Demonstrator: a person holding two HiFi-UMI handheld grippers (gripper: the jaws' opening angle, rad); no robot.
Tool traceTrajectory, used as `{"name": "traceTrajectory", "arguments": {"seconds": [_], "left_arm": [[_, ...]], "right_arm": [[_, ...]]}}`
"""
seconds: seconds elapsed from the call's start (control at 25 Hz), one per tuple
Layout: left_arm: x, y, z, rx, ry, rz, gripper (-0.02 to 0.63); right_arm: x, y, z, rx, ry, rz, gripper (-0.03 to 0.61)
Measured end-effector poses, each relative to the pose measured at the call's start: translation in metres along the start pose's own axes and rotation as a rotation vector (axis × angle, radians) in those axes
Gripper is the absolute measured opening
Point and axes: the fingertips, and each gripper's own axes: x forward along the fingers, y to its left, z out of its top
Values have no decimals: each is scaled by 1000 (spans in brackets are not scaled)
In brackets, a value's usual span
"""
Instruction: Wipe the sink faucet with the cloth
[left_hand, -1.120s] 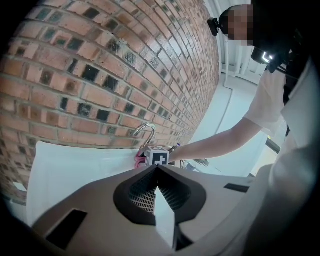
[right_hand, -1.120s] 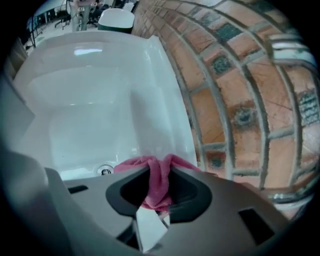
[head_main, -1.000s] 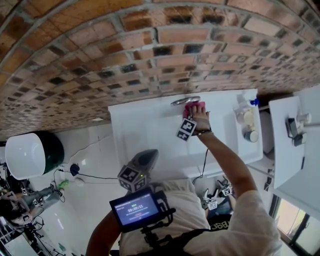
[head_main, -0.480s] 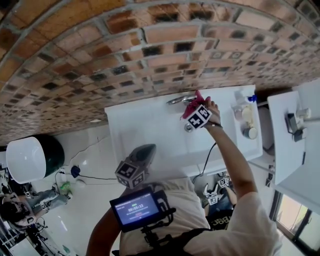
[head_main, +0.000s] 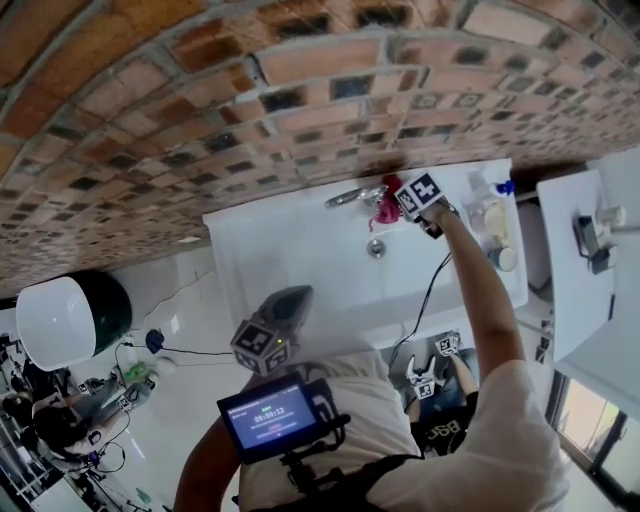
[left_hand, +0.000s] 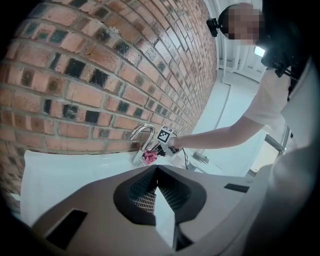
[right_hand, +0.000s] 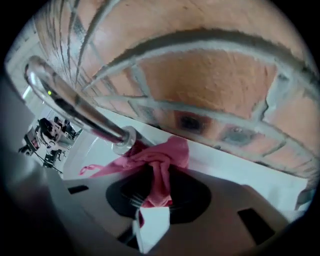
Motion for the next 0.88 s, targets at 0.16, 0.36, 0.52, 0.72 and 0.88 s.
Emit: {"name": "traceTrajectory", "arguments": {"seconds": [0.16,0.36,0.52,0.72,0.88], "left_arm": [[4,2,3,1,14,5,3],[7,-2,4,17,31,2,3],[4,-1,4,28,37,7,3],[1,-1,11,36,12,-1,3],[-4,-1,10,35,-5,-16,3]], "right_arm": [[21,-13,-9,86,35,45,100],[36,-23,-6,248,-44,105,101],[17,-40,-7,359,-192,47,101],[-51,-56,-22,390,-408,-142,101],[-102,-48,-50,431,-535,-228,101]]}}
